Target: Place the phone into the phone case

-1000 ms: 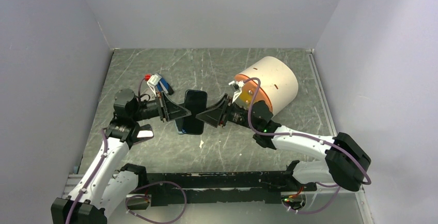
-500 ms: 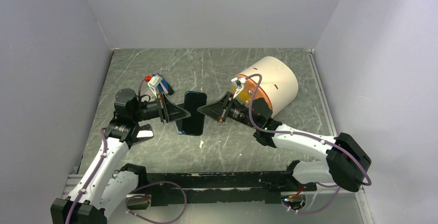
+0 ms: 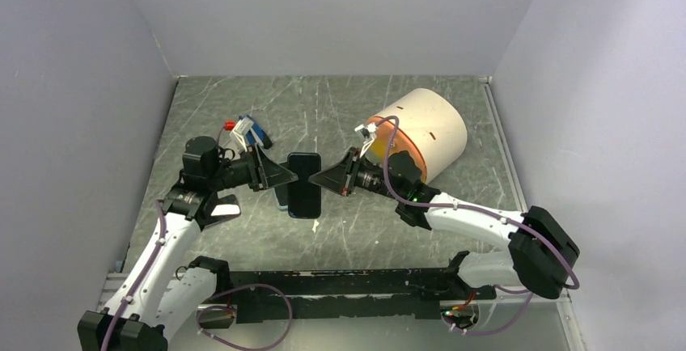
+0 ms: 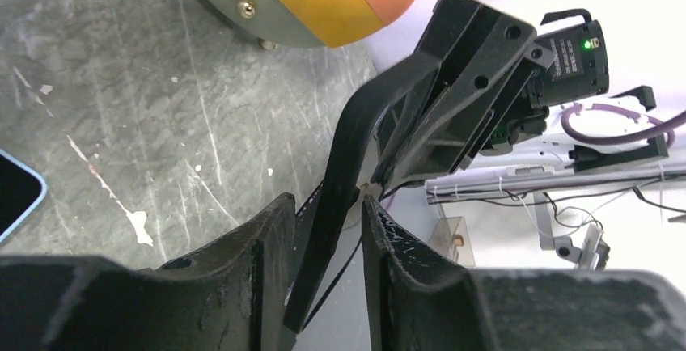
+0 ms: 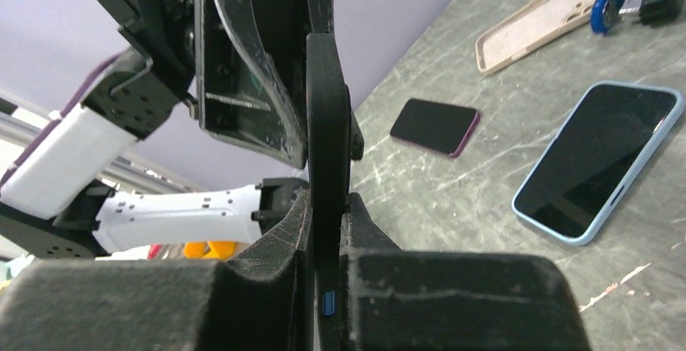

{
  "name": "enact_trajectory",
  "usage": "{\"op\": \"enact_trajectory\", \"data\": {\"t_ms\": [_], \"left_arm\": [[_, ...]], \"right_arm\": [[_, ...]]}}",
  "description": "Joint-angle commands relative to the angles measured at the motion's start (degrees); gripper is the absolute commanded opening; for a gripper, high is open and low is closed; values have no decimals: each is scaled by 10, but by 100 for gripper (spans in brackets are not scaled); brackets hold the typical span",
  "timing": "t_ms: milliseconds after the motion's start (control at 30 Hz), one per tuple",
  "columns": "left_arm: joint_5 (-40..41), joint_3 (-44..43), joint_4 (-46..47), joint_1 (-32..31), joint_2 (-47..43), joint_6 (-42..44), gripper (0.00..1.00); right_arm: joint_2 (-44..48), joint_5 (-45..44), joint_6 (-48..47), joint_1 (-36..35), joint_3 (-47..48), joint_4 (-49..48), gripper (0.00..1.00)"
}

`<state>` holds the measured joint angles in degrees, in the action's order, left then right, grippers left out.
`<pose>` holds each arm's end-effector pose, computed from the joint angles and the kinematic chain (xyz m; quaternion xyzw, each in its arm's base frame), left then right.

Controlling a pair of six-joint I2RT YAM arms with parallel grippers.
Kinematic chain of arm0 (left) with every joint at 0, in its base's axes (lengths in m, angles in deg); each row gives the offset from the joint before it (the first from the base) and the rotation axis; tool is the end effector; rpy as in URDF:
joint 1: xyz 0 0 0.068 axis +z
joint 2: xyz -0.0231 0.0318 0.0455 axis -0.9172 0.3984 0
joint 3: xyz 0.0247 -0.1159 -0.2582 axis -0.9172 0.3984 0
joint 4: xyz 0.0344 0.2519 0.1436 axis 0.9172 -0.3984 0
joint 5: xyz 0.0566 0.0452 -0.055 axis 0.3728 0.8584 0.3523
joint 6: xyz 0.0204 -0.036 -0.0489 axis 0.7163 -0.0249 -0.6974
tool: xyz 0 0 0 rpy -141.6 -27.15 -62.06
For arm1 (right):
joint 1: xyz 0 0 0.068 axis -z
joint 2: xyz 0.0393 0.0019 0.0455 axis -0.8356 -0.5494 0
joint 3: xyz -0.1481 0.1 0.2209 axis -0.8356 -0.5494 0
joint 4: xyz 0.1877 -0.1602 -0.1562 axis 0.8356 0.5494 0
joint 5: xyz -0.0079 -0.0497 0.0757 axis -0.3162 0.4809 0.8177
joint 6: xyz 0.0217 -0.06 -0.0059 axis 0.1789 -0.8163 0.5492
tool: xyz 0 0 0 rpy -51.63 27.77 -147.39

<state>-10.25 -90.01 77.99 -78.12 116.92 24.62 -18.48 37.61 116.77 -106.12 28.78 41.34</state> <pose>0.2036 -0.0818 0.3009 0.0413 0.7712 -0.5611 0.2978 0.1917 0.2504 0.2725 -0.1324 0.6700 0.6230 0.3813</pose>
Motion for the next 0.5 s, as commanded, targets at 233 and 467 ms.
{"op": "enact_trajectory", "data": {"t_ms": [233,467], "left_arm": [[40,-23,-13,0,-1,19,36],[55,-23,-25,-1,-7,34,3]], "right_arm": [[-21,62,-9,0,44,-29,0],[-39,71,-9,-2,56,-21,0]]}}
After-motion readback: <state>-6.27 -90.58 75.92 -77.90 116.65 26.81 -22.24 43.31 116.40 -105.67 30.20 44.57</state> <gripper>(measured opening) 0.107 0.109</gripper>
